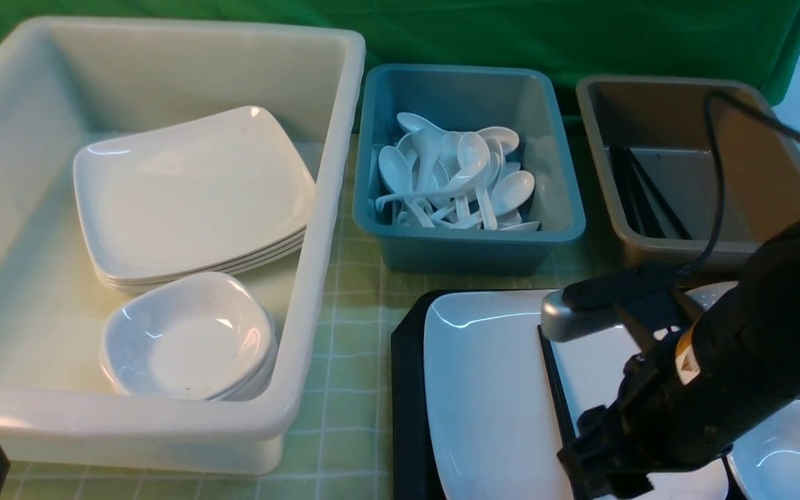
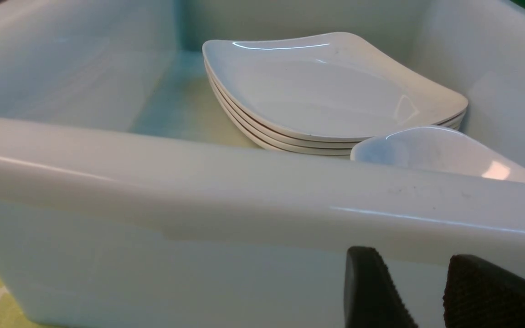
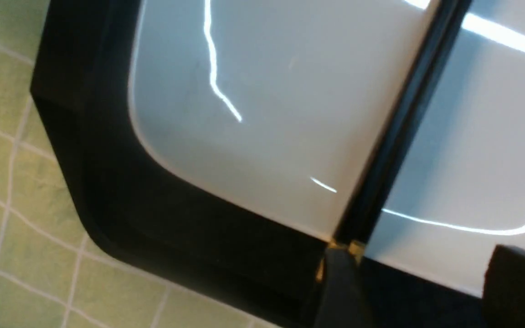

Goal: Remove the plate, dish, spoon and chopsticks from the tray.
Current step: Use the right arm to grab a pair of chopsticks from the plate, then use the right arm to put the chopsticks into the small storage box on the right

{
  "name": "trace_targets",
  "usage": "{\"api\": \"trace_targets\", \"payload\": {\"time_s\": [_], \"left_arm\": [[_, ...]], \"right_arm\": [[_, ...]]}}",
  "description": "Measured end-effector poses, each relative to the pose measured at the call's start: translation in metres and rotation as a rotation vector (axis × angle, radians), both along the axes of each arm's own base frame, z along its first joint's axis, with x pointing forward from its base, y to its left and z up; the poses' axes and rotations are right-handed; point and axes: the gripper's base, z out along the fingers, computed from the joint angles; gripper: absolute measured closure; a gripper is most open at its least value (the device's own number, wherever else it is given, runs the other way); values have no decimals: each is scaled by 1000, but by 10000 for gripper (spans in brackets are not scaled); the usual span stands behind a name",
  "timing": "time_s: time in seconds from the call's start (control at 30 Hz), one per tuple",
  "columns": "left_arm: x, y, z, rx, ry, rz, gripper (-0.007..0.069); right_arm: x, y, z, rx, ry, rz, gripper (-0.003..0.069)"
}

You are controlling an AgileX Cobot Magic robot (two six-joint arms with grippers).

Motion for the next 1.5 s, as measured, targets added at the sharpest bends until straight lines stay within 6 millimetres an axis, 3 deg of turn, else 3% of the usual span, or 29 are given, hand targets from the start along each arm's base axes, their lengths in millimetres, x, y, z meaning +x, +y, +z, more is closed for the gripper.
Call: {"api": "trace_targets", "payload": {"time_s": [0.37,0.57,0.67,0.87,1.1,1.33,1.47,1.5], "left_arm": [[0,0,0,0,0,0,396],[0,0,0,0,0,0,396],[0,0,0,0,0,0,396],[0,0,0,0,0,0,396],[0,0,0,0,0,0,396],[0,0,0,0,0,0,396],[0,0,0,-1,0,0,396],[0,0,0,-1,0,0,396]], "right_arm": [[14,14,-42,-49,67,-35,250],[16,16,-54,-73,97,-41,250],[16,16,-55,-76,101,-43,306],[16,16,-55,-76,101,-44,538],[16,16,-53,-82,110,-45,550],[14,16,-13,-60,78,9,550],[11,9,42,-16,-57,84,550],[11,8,45,-16,-68,88,550]]}}
